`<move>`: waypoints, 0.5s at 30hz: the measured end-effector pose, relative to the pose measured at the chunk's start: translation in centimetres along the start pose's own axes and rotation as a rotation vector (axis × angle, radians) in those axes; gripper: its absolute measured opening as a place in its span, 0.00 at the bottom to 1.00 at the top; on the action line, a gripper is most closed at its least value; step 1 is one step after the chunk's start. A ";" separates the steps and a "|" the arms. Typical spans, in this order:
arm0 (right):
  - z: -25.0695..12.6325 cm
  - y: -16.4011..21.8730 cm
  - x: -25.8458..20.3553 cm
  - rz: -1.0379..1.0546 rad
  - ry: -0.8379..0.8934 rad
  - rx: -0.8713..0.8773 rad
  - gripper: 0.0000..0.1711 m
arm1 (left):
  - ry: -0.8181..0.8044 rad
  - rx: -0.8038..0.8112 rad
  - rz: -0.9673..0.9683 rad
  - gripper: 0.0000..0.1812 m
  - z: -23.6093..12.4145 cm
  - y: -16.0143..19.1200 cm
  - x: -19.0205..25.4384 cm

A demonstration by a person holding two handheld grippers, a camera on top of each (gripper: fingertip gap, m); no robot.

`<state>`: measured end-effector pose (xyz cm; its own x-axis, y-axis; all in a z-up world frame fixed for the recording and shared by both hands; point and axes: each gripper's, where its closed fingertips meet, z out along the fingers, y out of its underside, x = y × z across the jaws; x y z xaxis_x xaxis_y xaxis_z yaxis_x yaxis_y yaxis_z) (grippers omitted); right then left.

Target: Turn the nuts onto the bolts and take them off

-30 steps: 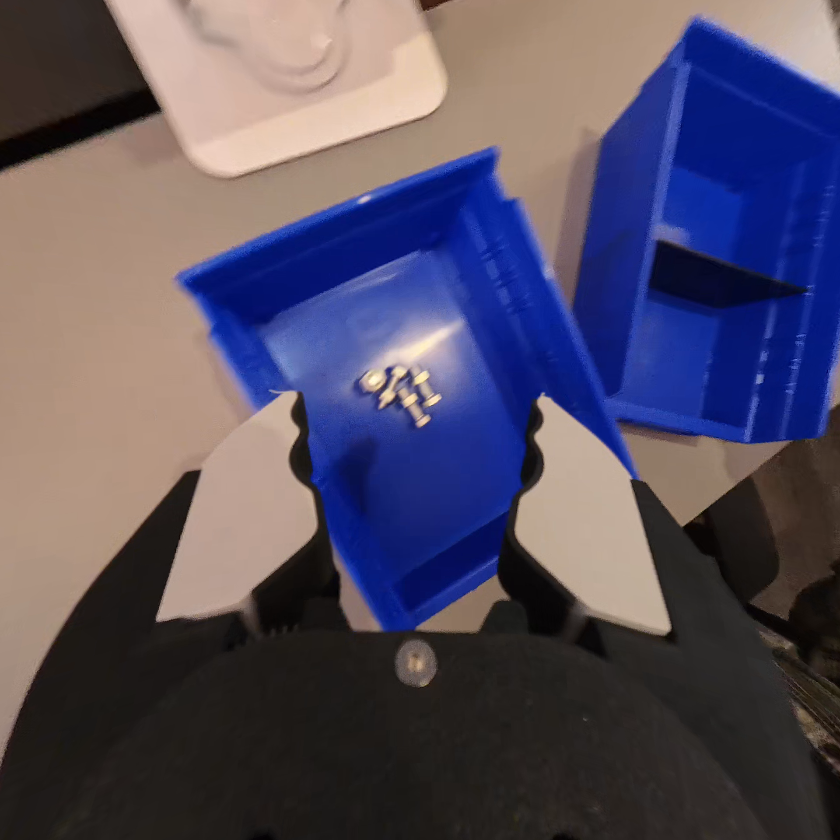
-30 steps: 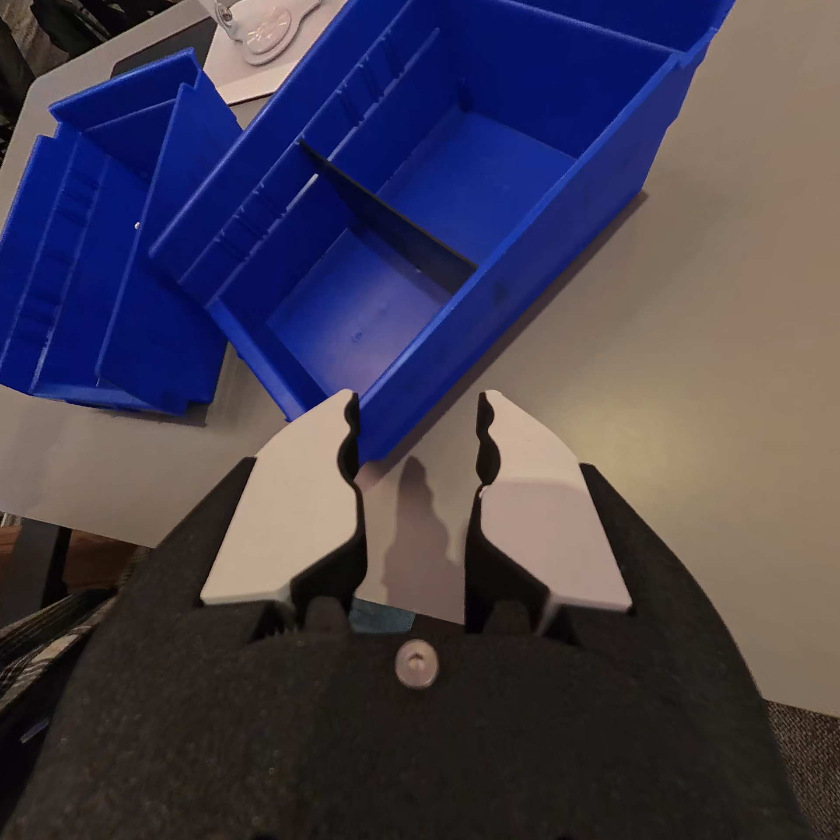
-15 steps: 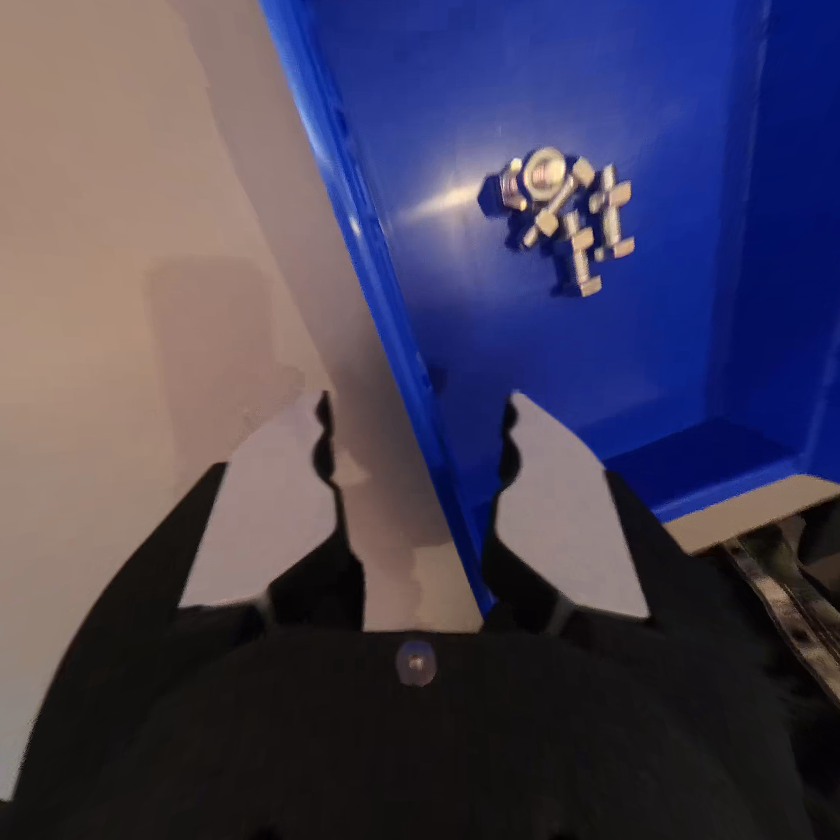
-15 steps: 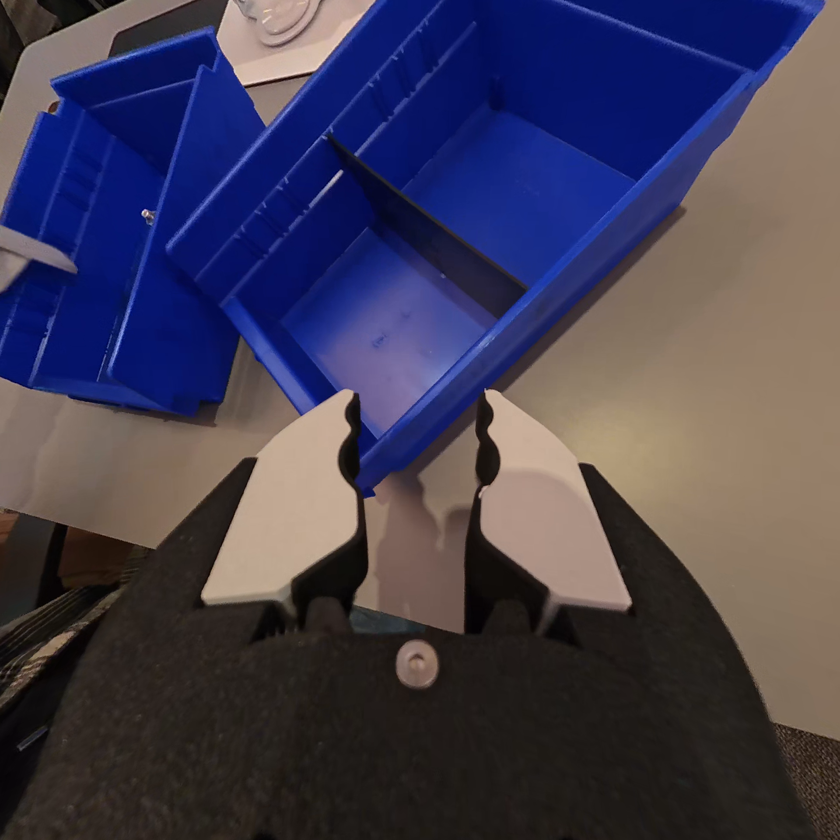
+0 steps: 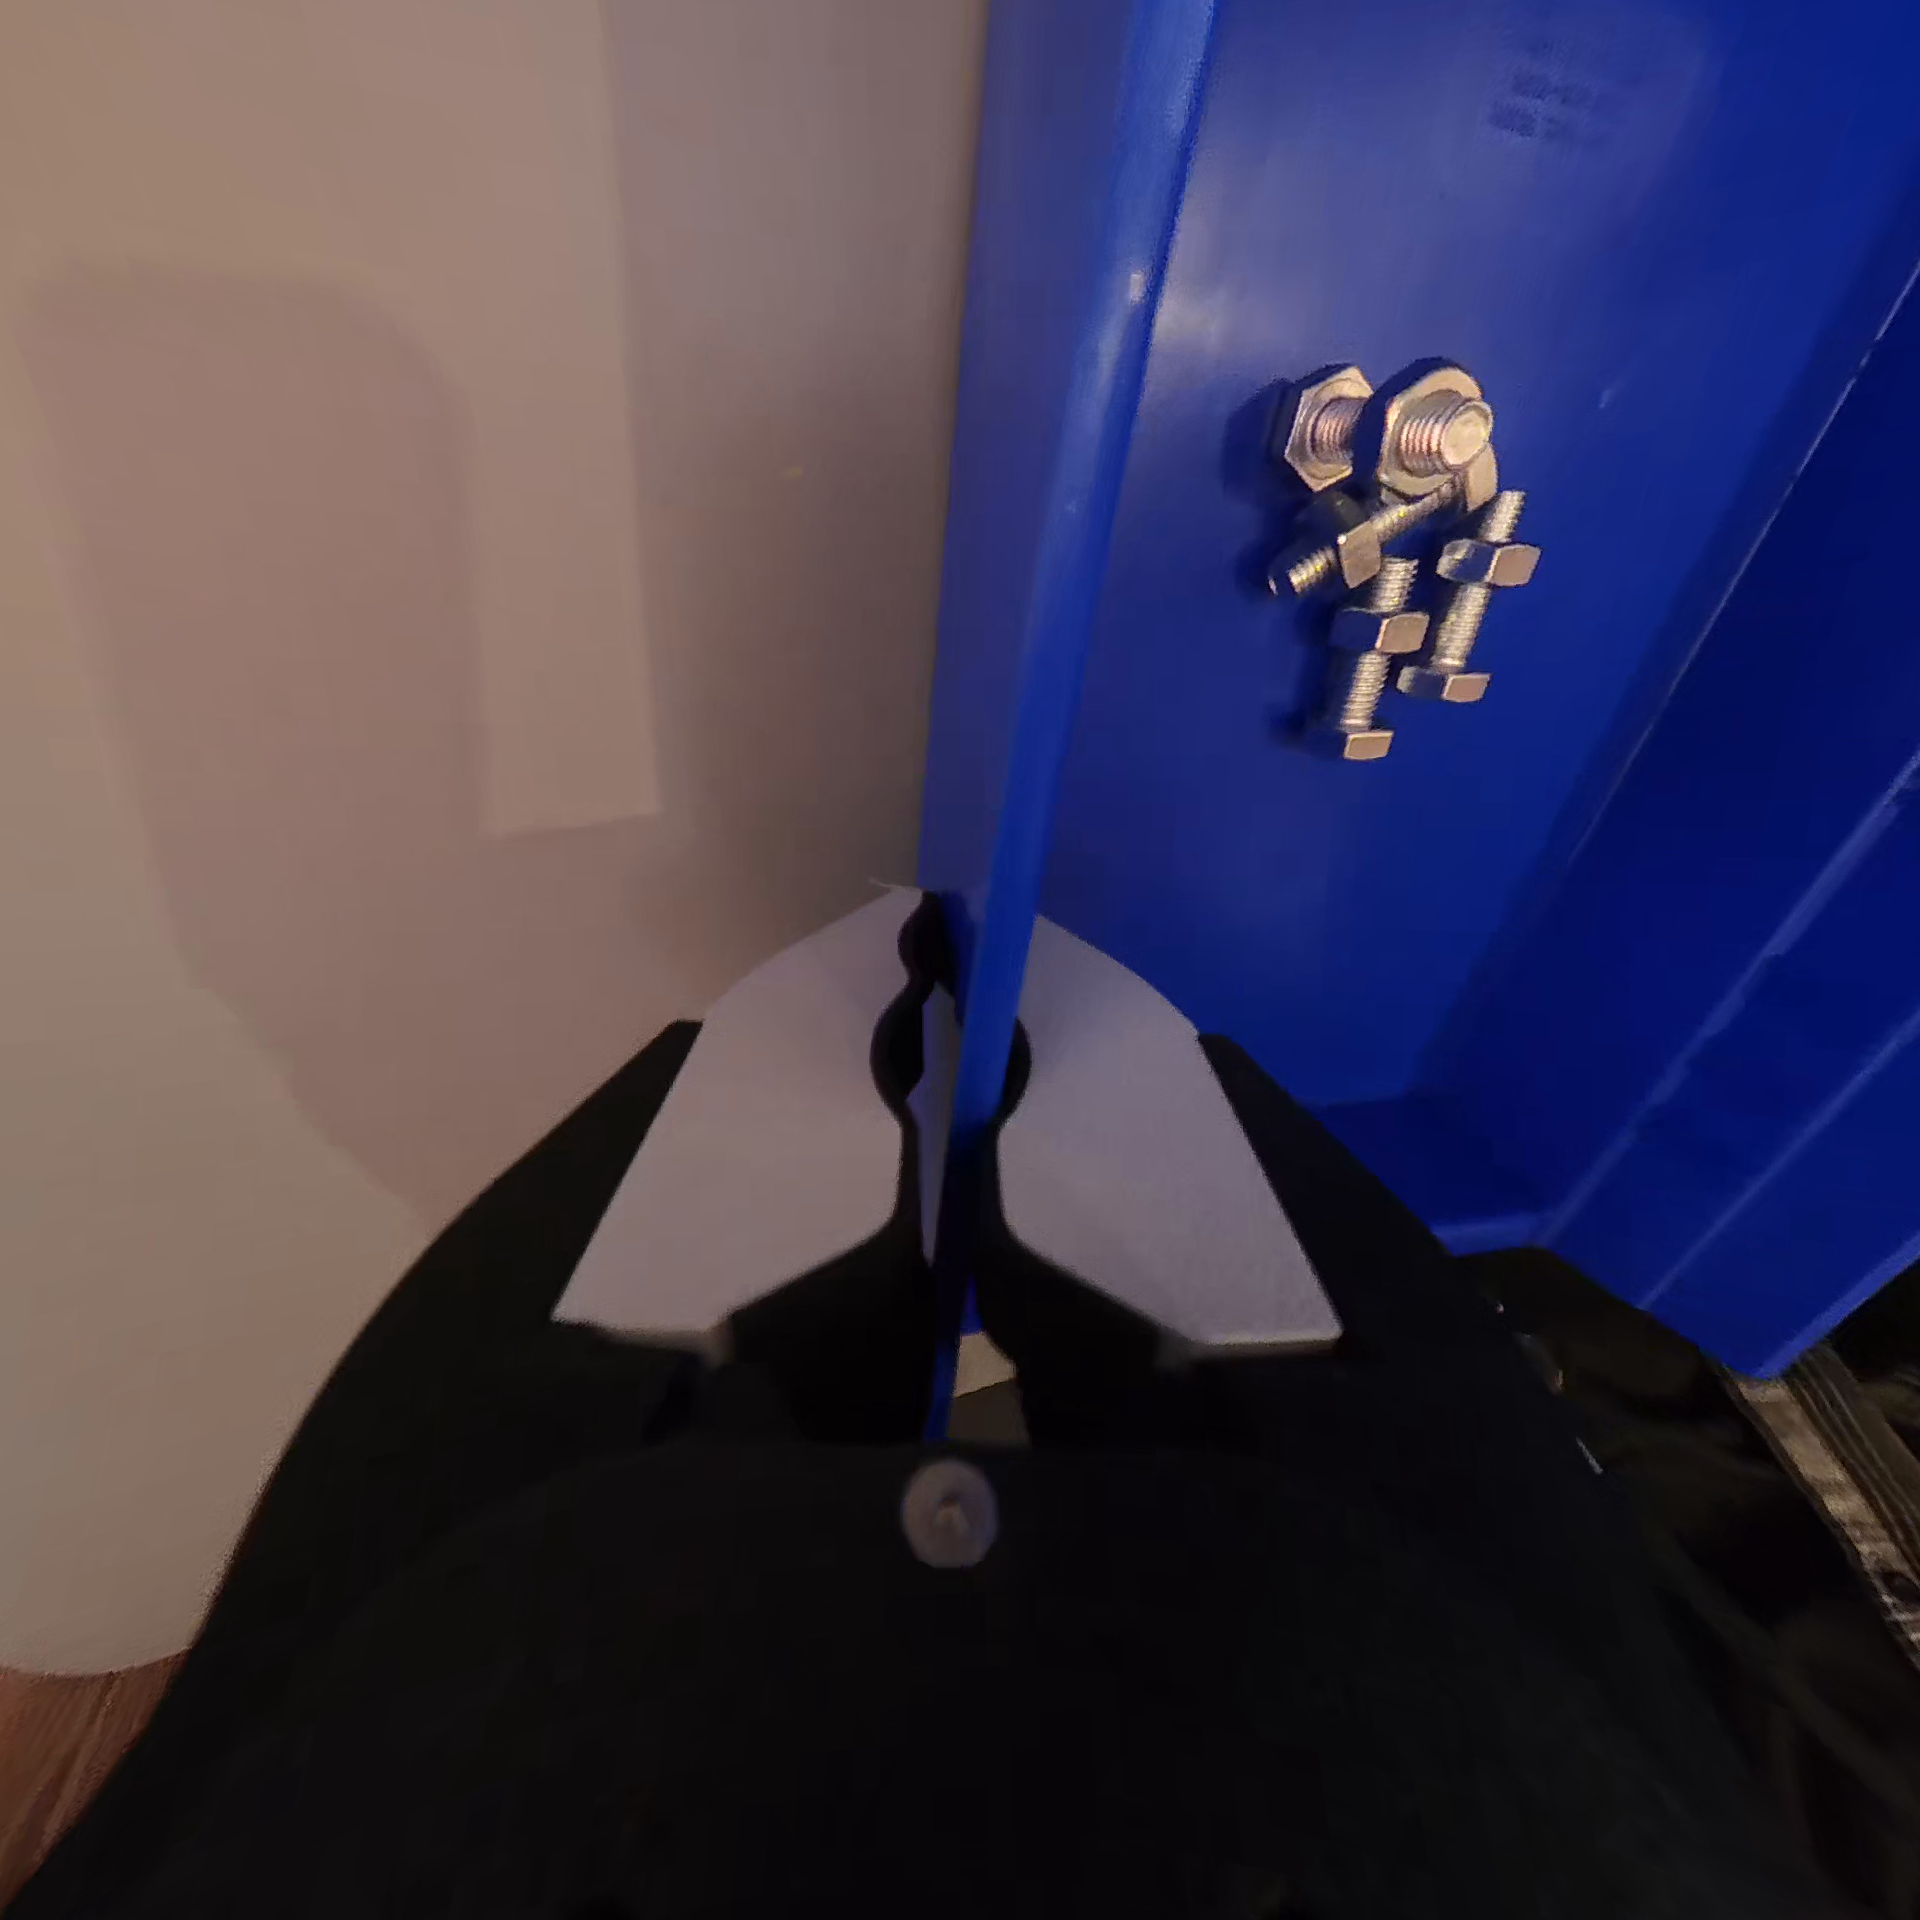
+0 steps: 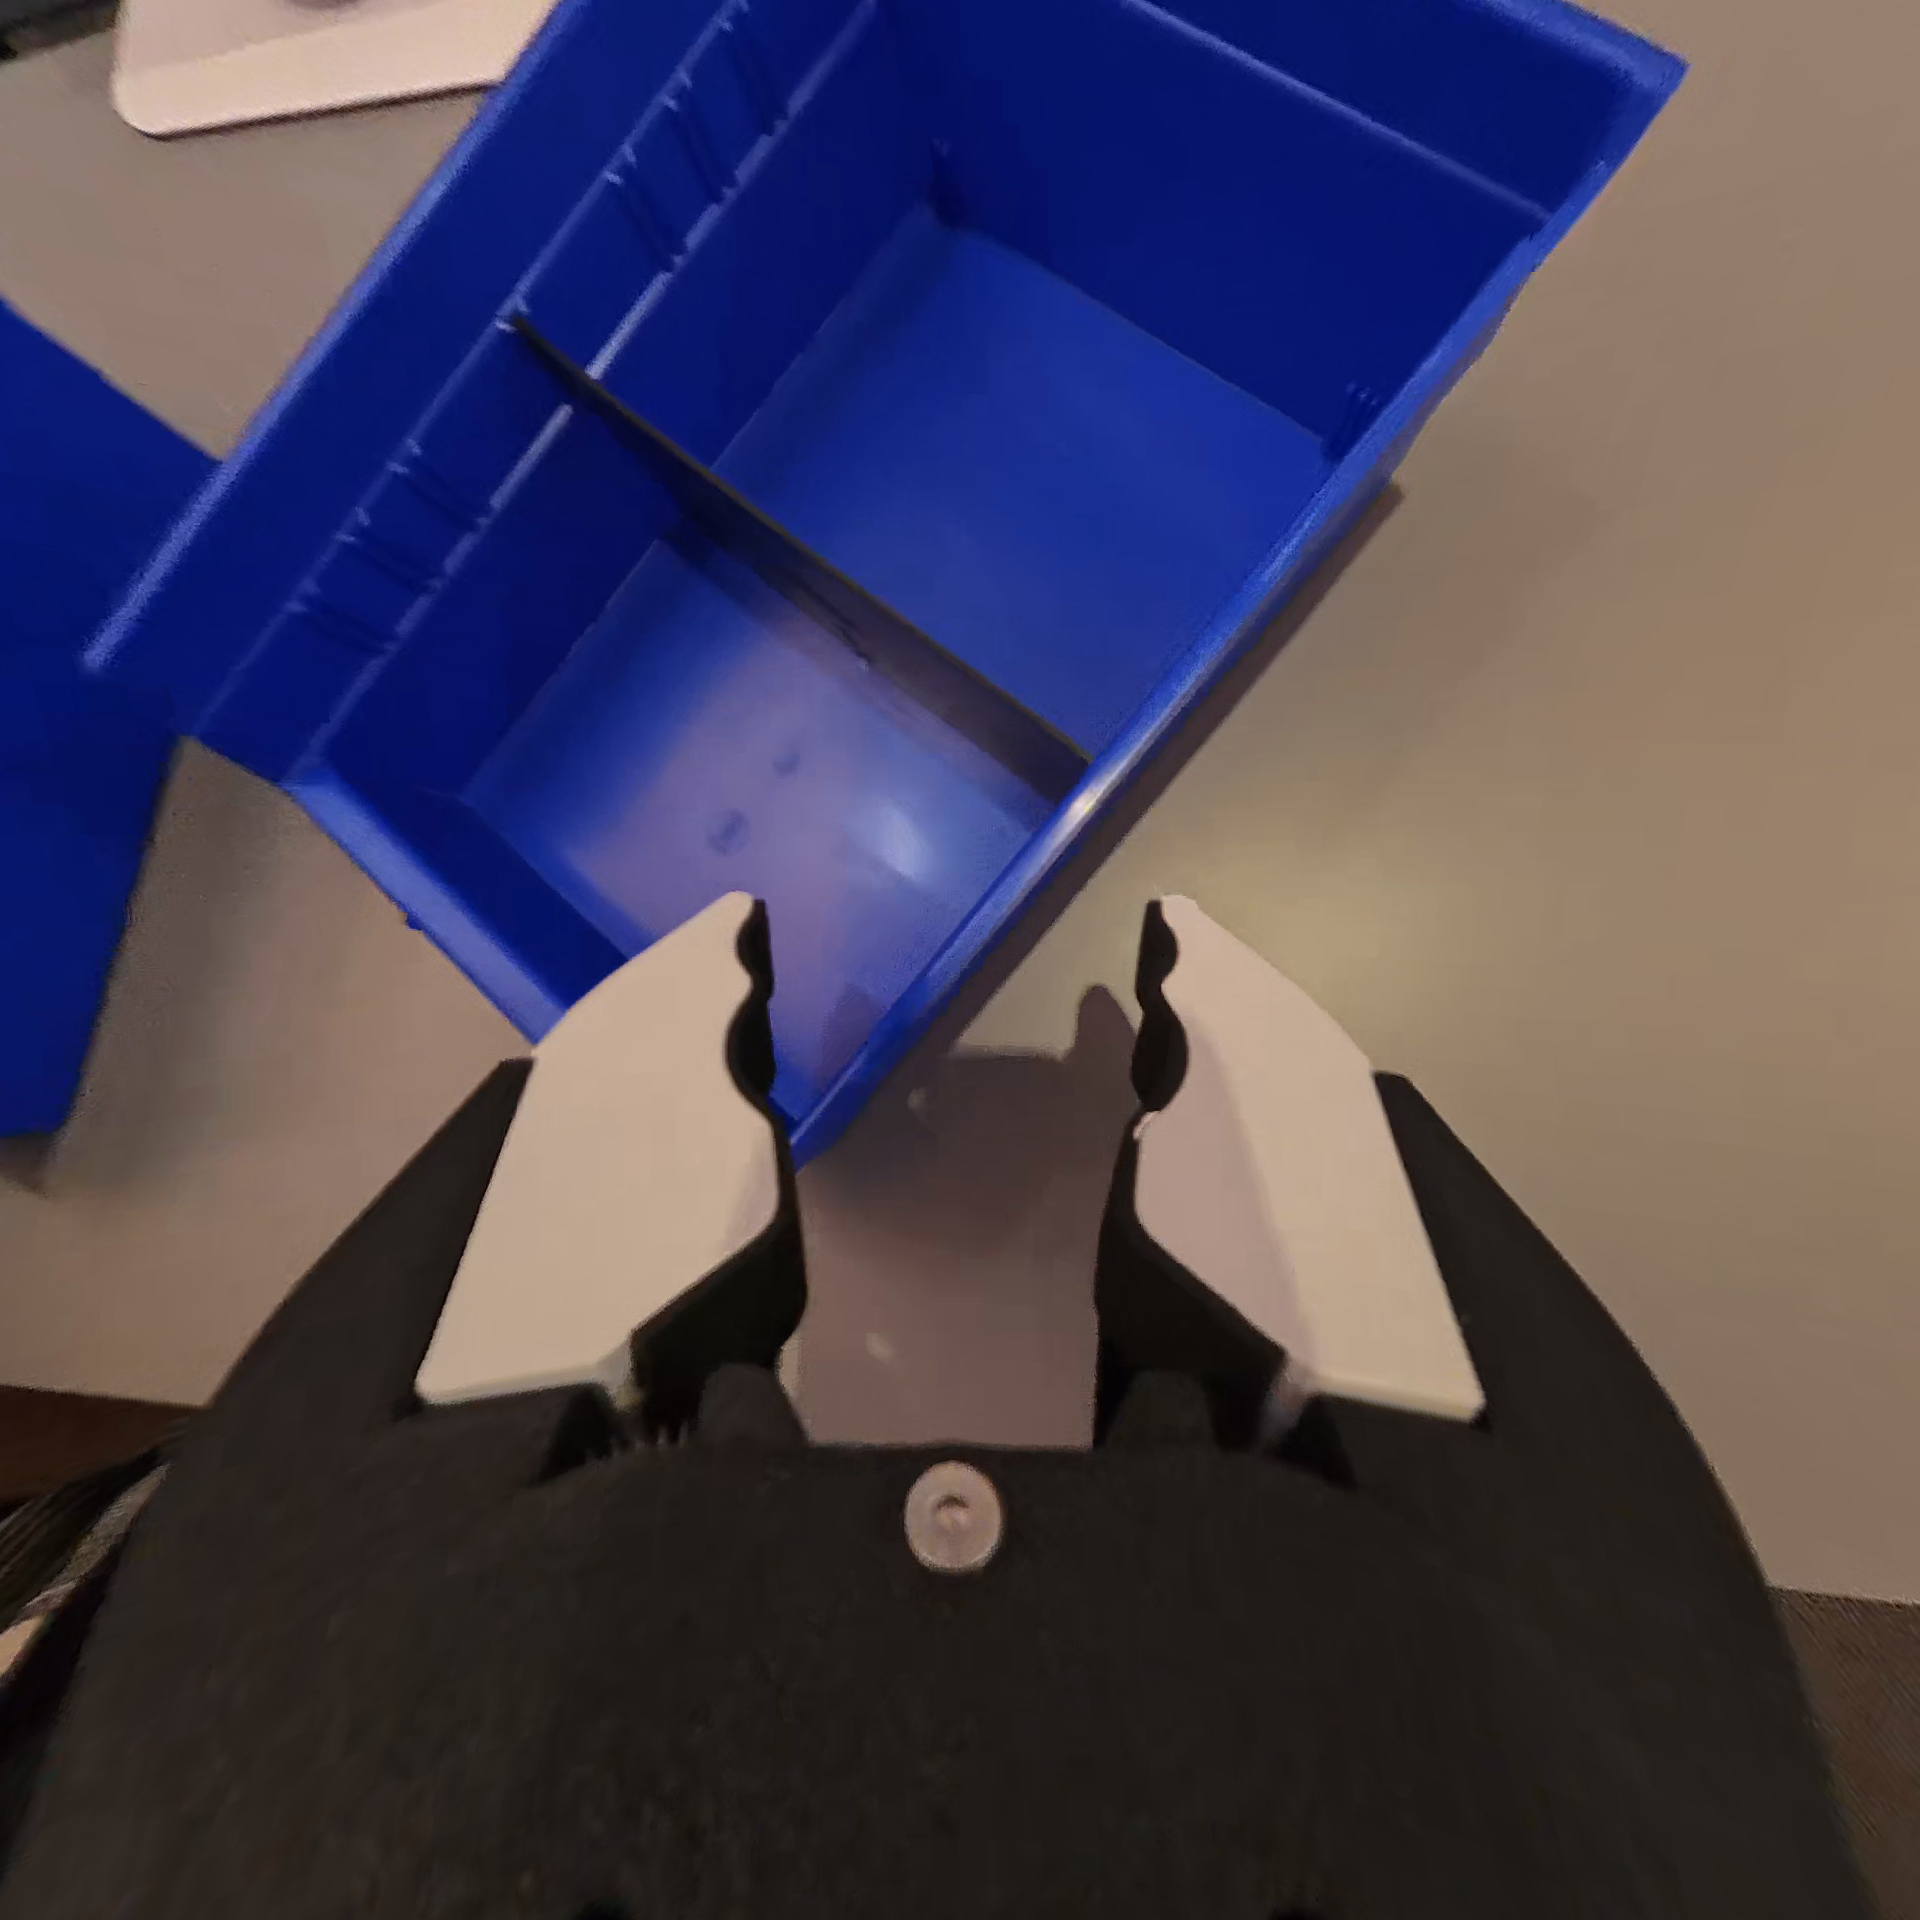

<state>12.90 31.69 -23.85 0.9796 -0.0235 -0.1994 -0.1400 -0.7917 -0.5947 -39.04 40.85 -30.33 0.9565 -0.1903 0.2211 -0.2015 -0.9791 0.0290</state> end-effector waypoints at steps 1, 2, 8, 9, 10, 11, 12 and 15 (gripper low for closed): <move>0.4 0.2 0.1 -0.001 0.019 -0.019 0.39 | -0.002 0.007 -0.019 0.03 -0.2 0.3 -1.1; 0.8 0.6 0.3 -0.001 0.036 -0.043 0.39 | -0.006 0.015 -0.043 0.03 -0.5 0.6 -2.2; 2.2 1.6 0.3 0.012 0.072 -0.134 0.40 | -0.003 0.067 -0.192 0.03 -2.1 2.4 -9.0; 2.2 1.7 0.2 0.009 0.075 -0.155 0.39 | -0.002 0.071 -0.214 0.03 -2.3 2.8 -10.0; 2.3 1.9 0.0 0.008 0.075 -0.180 0.38 | 0.000 0.076 -0.233 0.02 -2.5 3.2 -11.0; 2.4 2.2 -0.2 0.007 0.071 -0.212 0.37 | -0.001 0.079 -0.250 0.02 -2.8 3.6 -12.0; 2.5 2.5 -0.5 0.008 0.058 -0.248 0.35 | -0.003 0.081 -0.263 0.02 -3.0 4.1 -12.9; 3.0 3.4 -1.0 0.024 0.028 -0.362 0.24 | -0.002 0.086 -0.297 0.02 -3.5 5.3 -15.1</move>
<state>10.97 30.83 -28.06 0.9810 -0.0570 -0.1855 -0.1076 -0.9554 -0.2751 -55.27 38.80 -30.13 0.9714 0.1054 0.2130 0.1057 -0.9943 0.0098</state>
